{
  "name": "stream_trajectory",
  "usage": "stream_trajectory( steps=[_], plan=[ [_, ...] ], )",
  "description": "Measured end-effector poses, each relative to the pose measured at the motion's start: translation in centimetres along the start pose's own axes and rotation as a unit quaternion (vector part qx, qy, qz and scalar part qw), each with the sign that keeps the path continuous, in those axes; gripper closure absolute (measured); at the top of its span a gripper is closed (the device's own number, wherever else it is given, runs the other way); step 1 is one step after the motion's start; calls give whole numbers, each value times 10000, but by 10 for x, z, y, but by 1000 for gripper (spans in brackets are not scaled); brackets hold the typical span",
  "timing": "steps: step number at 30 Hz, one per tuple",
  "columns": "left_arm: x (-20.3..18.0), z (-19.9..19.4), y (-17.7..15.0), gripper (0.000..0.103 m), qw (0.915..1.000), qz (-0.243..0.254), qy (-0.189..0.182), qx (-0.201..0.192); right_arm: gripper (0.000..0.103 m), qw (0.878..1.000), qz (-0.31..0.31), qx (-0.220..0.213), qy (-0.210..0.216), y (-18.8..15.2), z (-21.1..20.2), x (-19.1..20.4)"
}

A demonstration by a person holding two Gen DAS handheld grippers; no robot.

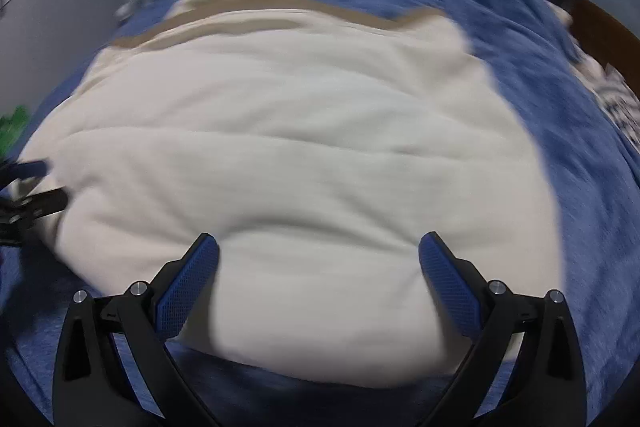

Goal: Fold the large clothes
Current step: 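Lift both grippers away from the folded jacket, then move both open grippers to the side edge of the folded jacket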

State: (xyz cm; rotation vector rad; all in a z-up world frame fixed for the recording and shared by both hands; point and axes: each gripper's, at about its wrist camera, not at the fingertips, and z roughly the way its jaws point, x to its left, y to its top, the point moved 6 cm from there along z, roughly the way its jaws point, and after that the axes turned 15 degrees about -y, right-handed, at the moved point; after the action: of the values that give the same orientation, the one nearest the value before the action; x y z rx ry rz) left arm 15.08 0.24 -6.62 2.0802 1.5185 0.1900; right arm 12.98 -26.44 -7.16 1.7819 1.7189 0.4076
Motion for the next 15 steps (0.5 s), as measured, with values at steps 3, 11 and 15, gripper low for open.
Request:
stream_trajectory(
  steps=[3,11,15],
  plan=[
    [18,-7,-7,6,9997,-152,197,4,7,9984,317,139,-451,-7,6,-39],
    [60,-24,-22,6,9970,-544,539,-52,6,9740,1998,1055,152,-39,43,-113],
    [59,-41,-11,6,9944,-416,901,-377,9,9871,1430,460,-555,-8,17,-105]
  ],
)
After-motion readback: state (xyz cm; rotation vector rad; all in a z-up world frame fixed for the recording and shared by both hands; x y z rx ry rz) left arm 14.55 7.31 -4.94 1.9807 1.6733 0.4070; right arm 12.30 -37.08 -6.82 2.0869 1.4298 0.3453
